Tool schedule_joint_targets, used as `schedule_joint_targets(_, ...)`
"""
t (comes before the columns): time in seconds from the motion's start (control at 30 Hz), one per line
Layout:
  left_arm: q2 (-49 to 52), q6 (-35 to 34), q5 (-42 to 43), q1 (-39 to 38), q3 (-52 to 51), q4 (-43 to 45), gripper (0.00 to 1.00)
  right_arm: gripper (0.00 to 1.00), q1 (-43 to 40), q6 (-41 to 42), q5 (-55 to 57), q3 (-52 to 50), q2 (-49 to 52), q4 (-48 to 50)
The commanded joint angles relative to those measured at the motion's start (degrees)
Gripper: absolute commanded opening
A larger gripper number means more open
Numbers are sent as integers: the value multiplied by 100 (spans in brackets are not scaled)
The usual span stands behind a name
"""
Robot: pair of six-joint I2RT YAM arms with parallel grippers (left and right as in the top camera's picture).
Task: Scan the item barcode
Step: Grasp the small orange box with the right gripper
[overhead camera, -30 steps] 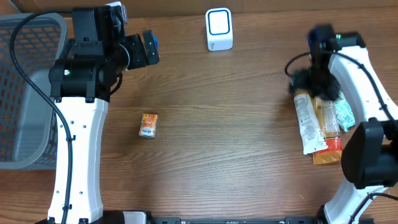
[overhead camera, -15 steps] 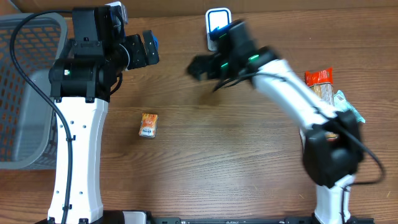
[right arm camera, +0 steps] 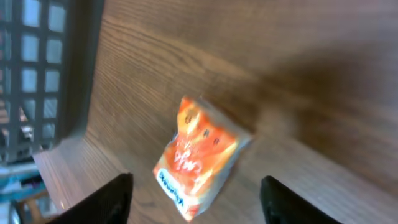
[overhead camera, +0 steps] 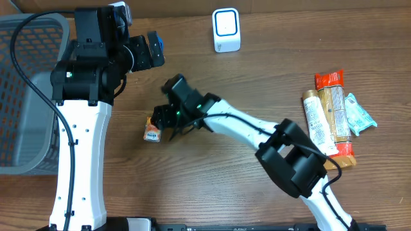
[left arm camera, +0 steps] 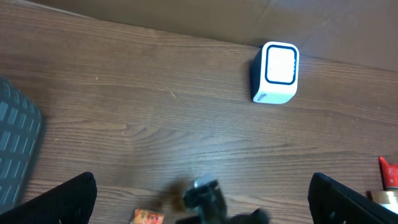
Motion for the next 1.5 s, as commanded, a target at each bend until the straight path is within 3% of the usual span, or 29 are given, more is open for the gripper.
schedule_joint_targets(0.0,11,92,42,31,17,4,100,56,101,472,153,-24,149,-31)
schedule_joint_targets(0.17,11,90,39,31,17,4,100,42,229,474,131,-24,160,-168)
schedule_joint_targets(0.9,11,92,42,31,17,4,100,39,428,446,684,-24,564,332)
schedule_joint_targets(0.97,11,90,42,31,17,4,100,31,380,446,691,-24,564,334)
schedule_joint_targets(1.07,11,90,42,31,17,4,100,8,278,448,688,-24,564,238)
schedule_joint_targets(1.13,11,92,42,31,17,4,100,4,197,448,682,-22,564,98)
schedule_joint_targets(1.3,11,90,42,31,17,4,100,4,-192,133,96,-7,522,-293)
schedule_joint_targets(1.47,11,90,42,31,17,4,100,4,-844,-920,-1641,-7,332,-739)
